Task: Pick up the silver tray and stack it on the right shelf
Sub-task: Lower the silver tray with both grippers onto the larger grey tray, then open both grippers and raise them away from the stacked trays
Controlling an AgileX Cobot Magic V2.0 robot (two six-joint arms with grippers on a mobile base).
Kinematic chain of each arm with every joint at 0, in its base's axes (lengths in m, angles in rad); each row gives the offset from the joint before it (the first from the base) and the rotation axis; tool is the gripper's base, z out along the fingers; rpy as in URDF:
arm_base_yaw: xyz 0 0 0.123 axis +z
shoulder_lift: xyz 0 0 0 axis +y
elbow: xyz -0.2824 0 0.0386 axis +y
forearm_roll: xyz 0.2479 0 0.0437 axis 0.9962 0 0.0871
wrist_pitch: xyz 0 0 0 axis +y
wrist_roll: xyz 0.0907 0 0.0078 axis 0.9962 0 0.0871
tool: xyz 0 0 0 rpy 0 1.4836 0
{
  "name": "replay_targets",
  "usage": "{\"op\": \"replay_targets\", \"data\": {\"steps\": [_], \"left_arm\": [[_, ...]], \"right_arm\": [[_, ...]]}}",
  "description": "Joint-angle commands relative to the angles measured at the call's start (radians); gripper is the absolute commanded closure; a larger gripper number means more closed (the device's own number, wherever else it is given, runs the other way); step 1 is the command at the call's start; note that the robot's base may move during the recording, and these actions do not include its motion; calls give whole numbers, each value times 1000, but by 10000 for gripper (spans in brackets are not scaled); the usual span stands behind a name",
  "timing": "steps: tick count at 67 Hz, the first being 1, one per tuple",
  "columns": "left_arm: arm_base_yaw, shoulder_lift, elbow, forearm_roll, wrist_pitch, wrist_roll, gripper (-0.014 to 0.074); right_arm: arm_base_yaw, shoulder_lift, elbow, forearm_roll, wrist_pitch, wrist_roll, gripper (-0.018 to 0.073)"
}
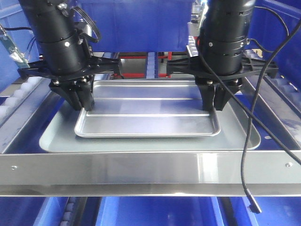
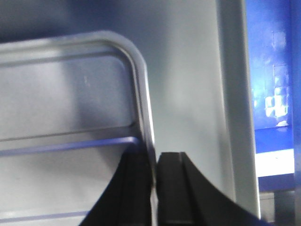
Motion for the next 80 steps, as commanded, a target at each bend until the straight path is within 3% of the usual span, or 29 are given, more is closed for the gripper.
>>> {"op": "replay_targets", "data": {"steps": [1, 6, 12, 27, 32, 39, 44, 48, 52, 57, 63, 69, 80], "left_arm": [[4, -33, -34, -86, -14, 13, 692], [9, -10, -34, -106, 5, 13, 688], [14, 0, -45, -112, 28, 13, 673], [16, 0, -101, -123, 29, 13, 335], [16, 0, -124, -121, 34, 13, 284], [16, 0, -158, -121, 62, 13, 318], [20, 0, -194, -110, 113, 13, 407], [20, 0, -234, -75, 176, 13, 576], [20, 0, -255, -30, 210, 13, 716], [20, 0, -259, 9, 188, 13, 668], [21, 0, -262, 10, 182, 13, 681], [27, 0, -291, 10, 277, 25, 687], [27, -48, -277, 12, 275, 34, 687]], "right_arm": [[2, -55, -44, 3, -90, 8, 203], [2, -55, -44, 3, -96, 8, 41], [2, -55, -44, 3, -91, 8, -52], [2, -55, -44, 5, -75, 8, -55], [2, -55, -44, 4, -72, 8, -55], [2, -67, -44, 4, -67, 8, -55], [2, -87, -45, 4, -61, 8, -24], [2, -107, -45, 4, -49, 8, 93], [2, -119, -45, 4, -40, 8, 293], [1, -117, -45, 4, -43, 8, 522], [-1, -114, -45, 4, -38, 8, 470], [0, -129, -46, 16, -22, -25, 495], [10, -179, -42, 133, -22, -345, 507]]}}
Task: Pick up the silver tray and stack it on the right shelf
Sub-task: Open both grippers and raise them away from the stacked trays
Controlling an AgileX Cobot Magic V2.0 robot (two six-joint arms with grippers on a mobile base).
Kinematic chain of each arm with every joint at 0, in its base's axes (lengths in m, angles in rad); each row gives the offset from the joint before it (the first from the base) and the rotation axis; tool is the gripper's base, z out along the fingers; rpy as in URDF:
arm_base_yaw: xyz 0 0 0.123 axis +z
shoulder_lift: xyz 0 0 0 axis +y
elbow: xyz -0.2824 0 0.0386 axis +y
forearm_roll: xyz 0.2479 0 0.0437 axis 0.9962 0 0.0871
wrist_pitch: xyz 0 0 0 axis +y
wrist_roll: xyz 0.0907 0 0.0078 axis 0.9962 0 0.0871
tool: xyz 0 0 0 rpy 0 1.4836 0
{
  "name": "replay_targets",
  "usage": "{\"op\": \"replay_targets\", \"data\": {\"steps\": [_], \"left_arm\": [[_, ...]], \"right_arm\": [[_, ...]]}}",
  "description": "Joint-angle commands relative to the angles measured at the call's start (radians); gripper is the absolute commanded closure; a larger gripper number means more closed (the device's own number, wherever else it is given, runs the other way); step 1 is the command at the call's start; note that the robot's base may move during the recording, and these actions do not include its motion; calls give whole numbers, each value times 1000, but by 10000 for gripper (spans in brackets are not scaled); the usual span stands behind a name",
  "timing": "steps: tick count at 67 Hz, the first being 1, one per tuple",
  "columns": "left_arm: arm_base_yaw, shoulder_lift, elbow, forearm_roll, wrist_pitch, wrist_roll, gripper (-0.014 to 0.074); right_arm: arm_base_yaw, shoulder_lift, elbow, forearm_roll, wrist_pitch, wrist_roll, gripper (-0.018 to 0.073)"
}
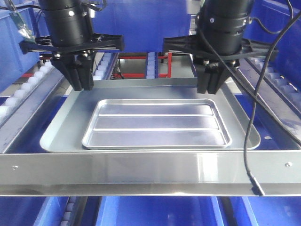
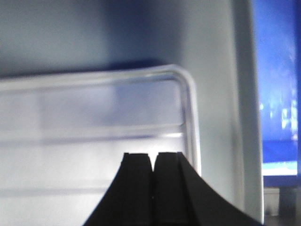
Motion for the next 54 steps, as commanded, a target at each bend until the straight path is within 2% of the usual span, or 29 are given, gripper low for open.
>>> {"op": "replay_targets", "data": {"steps": [1, 7, 13, 22, 36, 47, 54], "left_arm": [[2, -106, -11, -3, -33, 4, 687], [-17, -172, 51, -13, -116, 4, 687], [-44, -250, 140, -13, -217, 4, 687], [-77, -377, 310, -13, -369, 4, 687], [-97, -629, 608, -13, -679, 4, 682], [-97, -868, 891, 72, -985, 4, 681], [-97, -1032, 1065, 144, -1123, 4, 682]], "right_arm": [[5, -92, -30, 65, -28, -204, 507], [10, -137, -3, 147, -58, -325, 507], [10, -206, 56, 201, -129, -397, 507], [10, -331, 198, 212, -273, -422, 507], [10, -607, 486, 212, -516, -477, 507], [10, -865, 702, 212, -669, -547, 507], [10, -1033, 837, 206, -750, -601, 507]]}}
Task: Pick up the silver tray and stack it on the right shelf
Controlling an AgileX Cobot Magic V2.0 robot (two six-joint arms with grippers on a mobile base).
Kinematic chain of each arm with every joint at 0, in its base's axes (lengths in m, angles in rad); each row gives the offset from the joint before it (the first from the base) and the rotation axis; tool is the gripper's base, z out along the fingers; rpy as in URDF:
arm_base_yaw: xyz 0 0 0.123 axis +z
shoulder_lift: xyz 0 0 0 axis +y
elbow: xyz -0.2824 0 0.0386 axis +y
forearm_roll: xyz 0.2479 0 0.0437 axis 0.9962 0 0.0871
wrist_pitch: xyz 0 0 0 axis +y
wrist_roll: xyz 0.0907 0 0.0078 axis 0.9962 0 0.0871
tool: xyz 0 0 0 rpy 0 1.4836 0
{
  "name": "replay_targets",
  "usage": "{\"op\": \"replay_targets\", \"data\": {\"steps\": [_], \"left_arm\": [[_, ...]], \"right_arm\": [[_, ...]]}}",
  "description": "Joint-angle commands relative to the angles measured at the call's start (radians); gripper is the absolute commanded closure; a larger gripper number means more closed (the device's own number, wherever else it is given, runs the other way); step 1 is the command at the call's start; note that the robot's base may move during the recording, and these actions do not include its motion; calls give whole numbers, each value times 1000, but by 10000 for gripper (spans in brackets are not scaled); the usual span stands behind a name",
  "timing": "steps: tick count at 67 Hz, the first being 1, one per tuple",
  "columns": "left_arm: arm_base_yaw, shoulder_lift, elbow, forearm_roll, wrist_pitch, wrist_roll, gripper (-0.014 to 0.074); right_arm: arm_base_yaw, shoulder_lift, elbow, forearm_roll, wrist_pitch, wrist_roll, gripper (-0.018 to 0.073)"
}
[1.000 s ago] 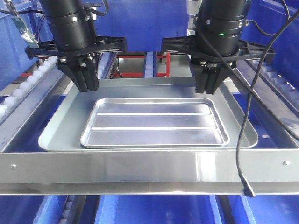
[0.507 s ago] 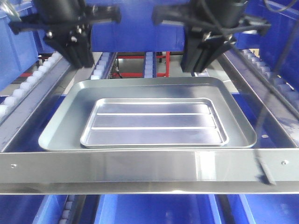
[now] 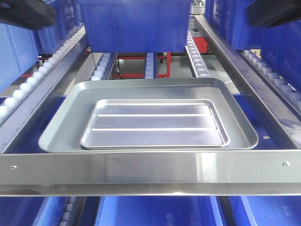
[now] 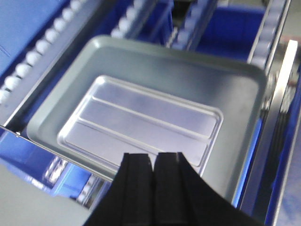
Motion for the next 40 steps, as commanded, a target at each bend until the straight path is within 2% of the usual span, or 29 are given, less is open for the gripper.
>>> {"op": "replay_targets", "data": {"steps": [1, 10, 16, 28, 40], "left_arm": [[-6, -130, 74, 60, -172, 2, 682], [-6, -363, 238, 242, -173, 2, 687], [-6, -508, 300, 321, -173, 2, 687], [-6, -706, 321, 323, -173, 2, 687], [-6, -743, 321, 323, -174, 2, 687]], "right_arm": [[2, -132, 60, -6, -144, -57, 507], [2, -345, 170, -18, -135, -123, 507], [2, -443, 199, -18, -125, -123, 507], [2, -517, 201, -18, -124, -123, 507], [2, -517, 201, -18, -120, -123, 507]]}}
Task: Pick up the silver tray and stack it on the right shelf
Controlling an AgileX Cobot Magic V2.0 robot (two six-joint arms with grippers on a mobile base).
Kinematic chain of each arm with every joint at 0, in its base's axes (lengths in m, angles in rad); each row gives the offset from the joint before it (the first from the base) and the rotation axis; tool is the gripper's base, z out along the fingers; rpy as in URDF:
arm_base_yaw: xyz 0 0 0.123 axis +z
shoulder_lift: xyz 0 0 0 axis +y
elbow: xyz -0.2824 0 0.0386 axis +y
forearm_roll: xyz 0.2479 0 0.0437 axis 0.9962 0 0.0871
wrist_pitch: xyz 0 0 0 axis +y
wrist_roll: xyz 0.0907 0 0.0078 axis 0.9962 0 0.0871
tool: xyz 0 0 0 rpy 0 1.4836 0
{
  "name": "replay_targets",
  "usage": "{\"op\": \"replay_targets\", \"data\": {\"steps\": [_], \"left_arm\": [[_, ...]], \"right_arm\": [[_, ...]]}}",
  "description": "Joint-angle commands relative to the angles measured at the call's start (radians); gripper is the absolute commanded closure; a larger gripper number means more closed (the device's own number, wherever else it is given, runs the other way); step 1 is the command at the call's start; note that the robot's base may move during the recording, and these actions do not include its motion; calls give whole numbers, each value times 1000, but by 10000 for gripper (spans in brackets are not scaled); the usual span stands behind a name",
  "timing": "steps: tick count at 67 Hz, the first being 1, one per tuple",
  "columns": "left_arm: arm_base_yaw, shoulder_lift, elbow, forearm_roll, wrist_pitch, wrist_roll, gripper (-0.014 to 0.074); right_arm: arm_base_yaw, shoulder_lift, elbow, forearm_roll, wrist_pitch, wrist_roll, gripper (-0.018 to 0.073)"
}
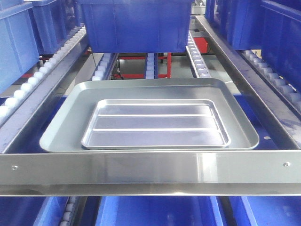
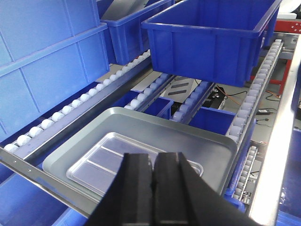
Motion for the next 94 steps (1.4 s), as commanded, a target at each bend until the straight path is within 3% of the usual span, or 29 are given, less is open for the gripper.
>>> {"op": "replay_targets", "data": {"steps": [1, 18, 23, 26, 32, 40, 49, 53, 94], "left_arm": [[-6, 4, -29, 3, -77, 2, 687], [-6, 4, -29, 3, -77, 2, 687], [-6, 4, -29, 3, -77, 2, 687], [-6, 4, -29, 3, -77, 2, 687], [-6, 4, -29, 3, -77, 2, 687], [-6, 4, -29, 3, -77, 2, 687], [-6, 4, -29, 3, -77, 2, 687], [-6, 4, -29, 3, -77, 2, 687], [-6, 8, -29, 3, -76, 2, 687]], "right_arm": [[2, 4, -27, -10, -81, -11, 507], [2, 4, -15, -10, -92, -11, 507], [-18, -14, 23, -72, -111, -11, 507], [-62, -48, 61, -131, -127, -11, 507], [-181, -128, 137, -134, -134, -11, 507], [-348, -235, 236, -40, -158, -10, 507], [-451, -335, 348, -10, -247, -10, 507], [-462, -365, 389, -10, -299, -10, 507], [-462, -362, 385, -10, -255, -10, 507]]}}
